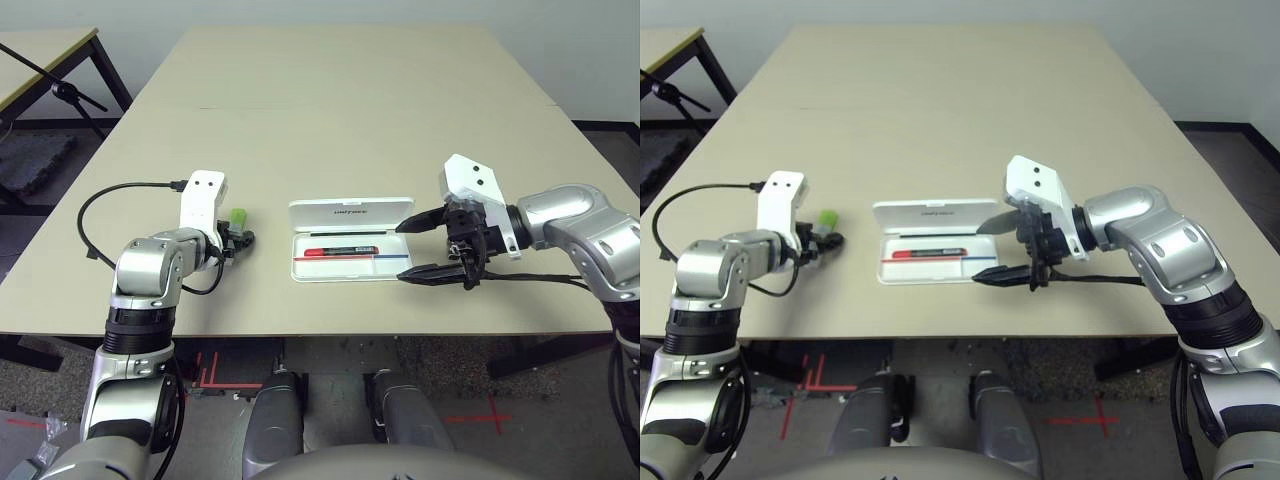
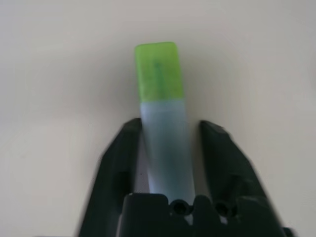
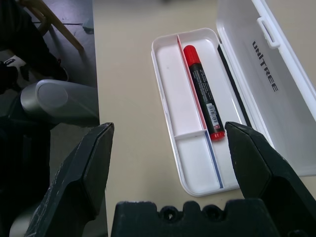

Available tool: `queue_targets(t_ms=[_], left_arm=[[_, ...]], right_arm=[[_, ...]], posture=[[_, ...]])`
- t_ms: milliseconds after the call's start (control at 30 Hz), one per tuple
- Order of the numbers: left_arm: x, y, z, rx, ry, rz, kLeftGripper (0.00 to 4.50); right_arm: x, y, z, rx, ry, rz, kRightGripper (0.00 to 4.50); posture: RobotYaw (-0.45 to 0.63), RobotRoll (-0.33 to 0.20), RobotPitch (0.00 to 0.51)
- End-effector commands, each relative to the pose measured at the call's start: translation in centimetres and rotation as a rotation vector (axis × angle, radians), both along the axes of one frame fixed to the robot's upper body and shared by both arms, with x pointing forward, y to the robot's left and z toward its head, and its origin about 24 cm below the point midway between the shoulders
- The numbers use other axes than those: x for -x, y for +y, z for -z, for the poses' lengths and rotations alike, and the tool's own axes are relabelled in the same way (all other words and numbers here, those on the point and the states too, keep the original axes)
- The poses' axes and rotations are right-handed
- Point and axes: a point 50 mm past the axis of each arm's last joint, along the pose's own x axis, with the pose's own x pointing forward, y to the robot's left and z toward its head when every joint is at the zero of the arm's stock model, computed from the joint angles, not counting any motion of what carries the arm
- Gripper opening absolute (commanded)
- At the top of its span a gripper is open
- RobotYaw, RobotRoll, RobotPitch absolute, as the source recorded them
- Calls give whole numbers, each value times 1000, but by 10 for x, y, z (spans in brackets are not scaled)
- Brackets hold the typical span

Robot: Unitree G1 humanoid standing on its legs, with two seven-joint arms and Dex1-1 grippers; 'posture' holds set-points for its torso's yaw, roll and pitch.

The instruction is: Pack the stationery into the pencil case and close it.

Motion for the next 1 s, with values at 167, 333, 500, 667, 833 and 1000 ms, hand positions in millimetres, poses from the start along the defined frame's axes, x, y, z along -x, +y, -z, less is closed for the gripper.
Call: queue_targets(t_ms=[167, 333, 500, 667, 833, 1000], left_arm=[[1, 15, -6, -95, -63, 144, 1092], [21, 25, -10, -140, -75, 456, 1092], [37, 35, -17, -181, -122, 738, 1092], [49, 32, -26, -191, -135, 938, 1092], [58, 19, -34, -183, -150, 1092, 1092], [58, -3, -43, -186, -196, 1201, 1092]], right_arm=[[0, 2, 2, 6, -3, -12, 4500], [-1, 1, 4, 17, -4, -11, 4500], [-5, 2, 4, 20, -17, -3, 4500], [-5, 0, 6, 33, -18, 0, 4500], [-6, -2, 7, 39, -19, 6, 4500], [-7, -4, 7, 48, -21, 12, 4500]], posture=[[-17, 0, 97], [-12, 0, 98], [-10, 0, 93], [-8, 0, 92], [-9, 0, 92], [-10, 0, 89]])
